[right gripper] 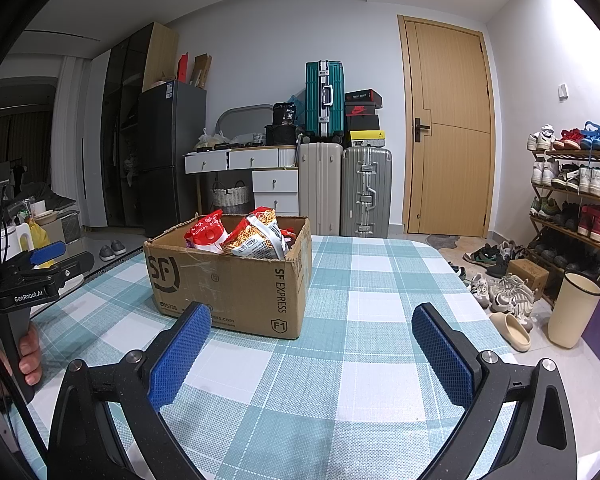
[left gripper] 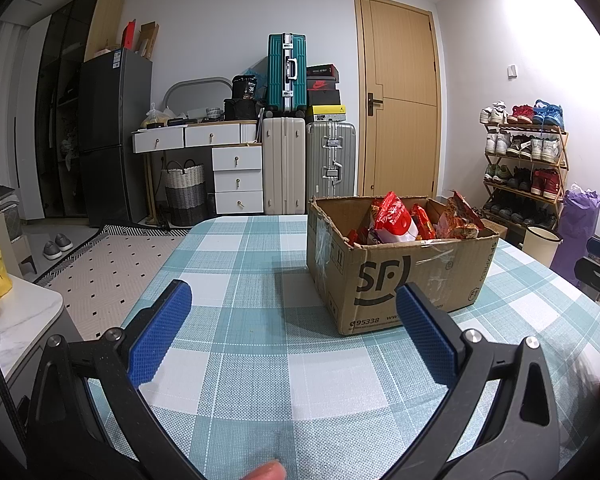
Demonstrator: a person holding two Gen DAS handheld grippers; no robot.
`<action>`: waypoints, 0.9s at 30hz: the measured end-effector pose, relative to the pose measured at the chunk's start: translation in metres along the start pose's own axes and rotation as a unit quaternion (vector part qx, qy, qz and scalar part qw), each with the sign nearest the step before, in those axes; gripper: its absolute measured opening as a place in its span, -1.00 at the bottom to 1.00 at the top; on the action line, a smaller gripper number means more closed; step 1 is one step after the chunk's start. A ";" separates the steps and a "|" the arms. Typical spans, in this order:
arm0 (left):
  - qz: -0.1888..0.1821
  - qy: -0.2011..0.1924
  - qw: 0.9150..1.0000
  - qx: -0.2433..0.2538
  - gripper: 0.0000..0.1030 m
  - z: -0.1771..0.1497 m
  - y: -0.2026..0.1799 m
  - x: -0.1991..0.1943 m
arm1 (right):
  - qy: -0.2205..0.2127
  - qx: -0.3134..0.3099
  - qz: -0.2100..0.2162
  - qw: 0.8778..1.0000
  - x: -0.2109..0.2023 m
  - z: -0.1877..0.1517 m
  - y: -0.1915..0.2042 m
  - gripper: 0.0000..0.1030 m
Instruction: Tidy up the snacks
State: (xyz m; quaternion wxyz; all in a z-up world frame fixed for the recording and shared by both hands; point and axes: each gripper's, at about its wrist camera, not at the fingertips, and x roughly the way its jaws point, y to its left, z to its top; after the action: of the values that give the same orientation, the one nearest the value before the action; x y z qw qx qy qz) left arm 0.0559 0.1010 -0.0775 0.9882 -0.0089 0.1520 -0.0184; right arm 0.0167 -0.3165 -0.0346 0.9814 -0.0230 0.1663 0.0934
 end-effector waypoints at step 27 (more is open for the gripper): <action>-0.006 0.000 1.000 0.001 0.98 0.000 -0.001 -0.002 | 0.000 -0.001 0.000 1.000 0.000 0.000 0.000 0.99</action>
State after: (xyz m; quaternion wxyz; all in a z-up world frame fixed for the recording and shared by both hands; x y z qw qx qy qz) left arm 0.0544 0.0998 -0.0766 0.9881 -0.0086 0.1515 -0.0240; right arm 0.0168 -0.3164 -0.0349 0.9814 -0.0235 0.1660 0.0934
